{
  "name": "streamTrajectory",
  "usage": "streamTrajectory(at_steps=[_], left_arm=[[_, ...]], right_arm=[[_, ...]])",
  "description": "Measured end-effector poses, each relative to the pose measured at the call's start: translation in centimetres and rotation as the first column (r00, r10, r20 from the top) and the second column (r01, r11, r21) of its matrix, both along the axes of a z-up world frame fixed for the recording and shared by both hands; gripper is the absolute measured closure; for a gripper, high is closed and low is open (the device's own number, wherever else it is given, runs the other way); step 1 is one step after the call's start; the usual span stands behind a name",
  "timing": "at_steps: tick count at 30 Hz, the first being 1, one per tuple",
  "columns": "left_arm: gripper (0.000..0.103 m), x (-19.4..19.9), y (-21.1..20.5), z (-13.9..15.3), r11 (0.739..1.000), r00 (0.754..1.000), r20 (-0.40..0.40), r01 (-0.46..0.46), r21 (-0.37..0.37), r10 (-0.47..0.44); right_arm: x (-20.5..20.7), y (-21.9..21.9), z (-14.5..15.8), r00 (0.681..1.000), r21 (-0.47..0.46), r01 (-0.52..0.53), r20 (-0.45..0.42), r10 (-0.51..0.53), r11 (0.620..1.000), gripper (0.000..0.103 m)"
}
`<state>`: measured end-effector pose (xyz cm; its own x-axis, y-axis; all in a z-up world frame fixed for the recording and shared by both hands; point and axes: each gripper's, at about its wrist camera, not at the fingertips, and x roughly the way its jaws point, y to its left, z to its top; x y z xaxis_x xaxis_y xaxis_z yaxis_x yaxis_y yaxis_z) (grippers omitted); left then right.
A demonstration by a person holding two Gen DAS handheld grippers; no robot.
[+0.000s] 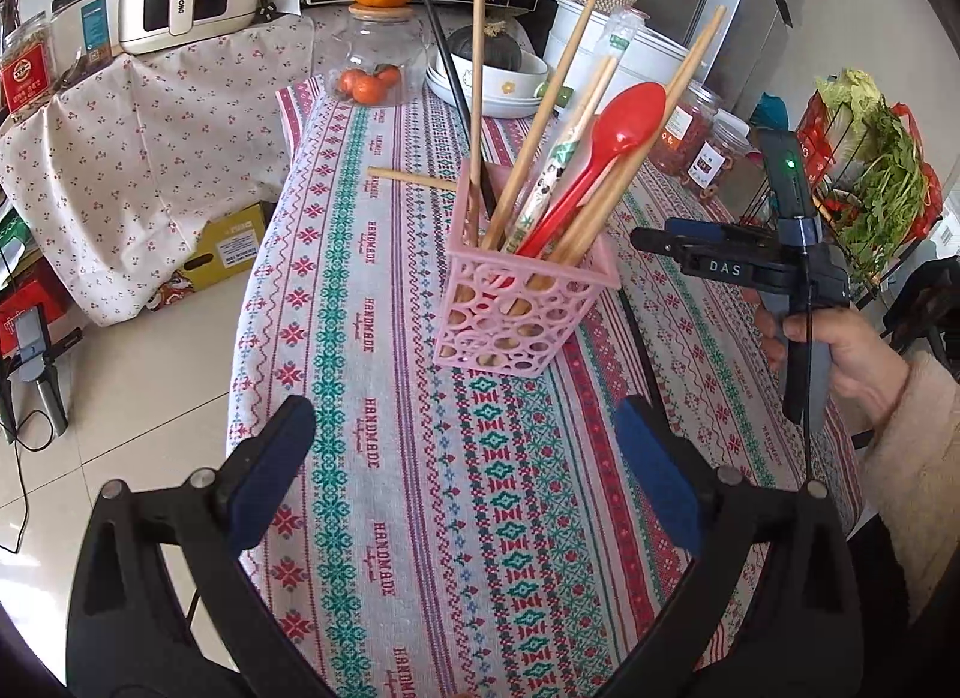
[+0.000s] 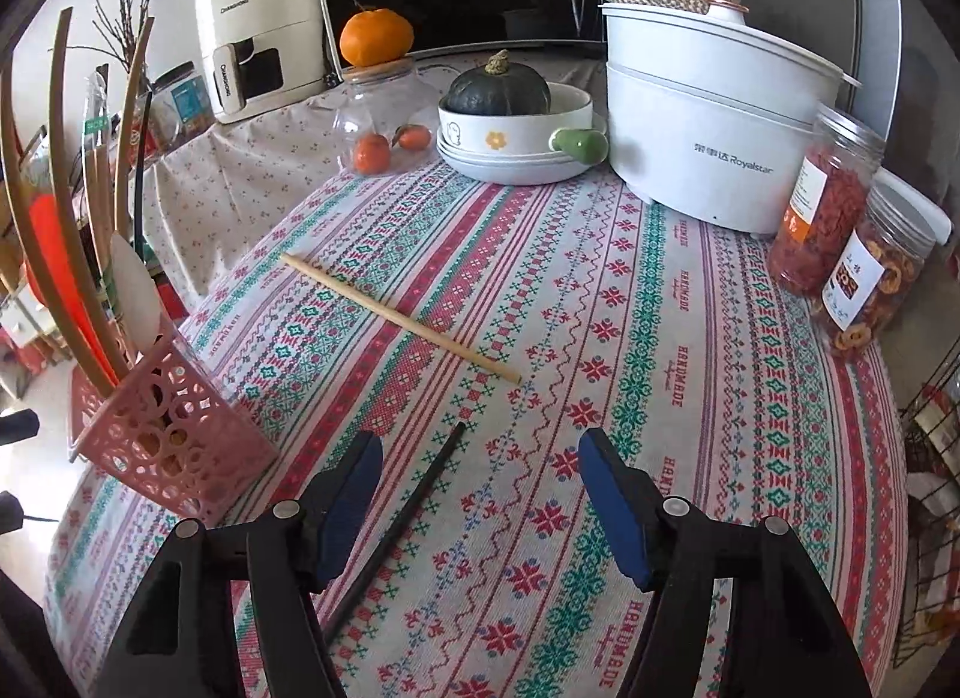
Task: Organize utensils
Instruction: 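Grasp the loose wooden chopstick with the right tool while the left tool moves to the black chopstick, then grasp the black chopstick with the left tool while the right tool lifts the wooden chopstick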
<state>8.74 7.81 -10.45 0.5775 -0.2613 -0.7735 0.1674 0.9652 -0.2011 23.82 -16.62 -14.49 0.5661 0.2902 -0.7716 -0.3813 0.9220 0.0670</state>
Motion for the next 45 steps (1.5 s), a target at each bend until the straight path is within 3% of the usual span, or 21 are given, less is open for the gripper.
streamTrajectory(at_steps=[3,8,12,20,26,32,36,40,45], left_arm=[[0.003,-0.1,-0.4,-0.6,1.000,0.999,-0.023,0.024,-0.015,-0.024],[0.003,-0.2,-1.5,-1.3,0.997,0.995,-0.059,0.073,-0.038,-0.075],[0.003,-0.2,-2.8,-1.5,0.992,0.990,-0.078,0.118,-0.045,-0.121],[0.005,-0.5,-5.0,-1.1,0.980,0.978,-0.067,0.193,-0.042,-0.196],[0.018,-1.2,-7.7,-0.2,0.960,0.960,-0.029,0.278,-0.016,-0.278],[0.023,-1.1,-11.9,-0.5,0.941,0.942,-0.040,0.336,0.034,-0.334],[0.031,0.9,-14.5,-2.0,0.954,0.954,-0.081,0.295,0.058,-0.290],[0.043,3.5,-17.2,-3.8,0.970,0.971,-0.103,0.224,0.095,-0.215],[0.048,7.7,-19.1,-4.6,0.989,0.994,-0.081,0.083,0.125,-0.073]], right_arm=[[1.9,0.9,-1.1,0.999,-0.063,-0.051,0.016,0.052,0.997,0.056],[4.3,2.3,-2.6,0.991,-0.104,-0.132,0.018,0.135,0.986,0.064],[4.7,2.8,-3.4,0.982,-0.093,-0.187,0.017,0.189,0.978,0.085],[3.9,1.1,-3.1,0.984,-0.087,-0.176,-0.049,0.172,0.981,0.098],[1.3,-3.0,-2.6,0.987,-0.147,-0.081,-0.152,0.059,0.986,0.099],[-3.6,-7.3,-2.2,0.952,-0.192,-0.053,-0.307,-0.009,0.980,0.098],[-6.5,-9.6,-2.0,0.931,-0.204,-0.029,-0.362,-0.048,0.979,0.098],[-7.9,-11.9,-1.9,0.931,-0.104,0.024,-0.359,-0.060,0.994,0.094],[-8.3,-14.3,-0.8,0.940,-0.037,0.080,-0.331,-0.088,0.996,0.068]])
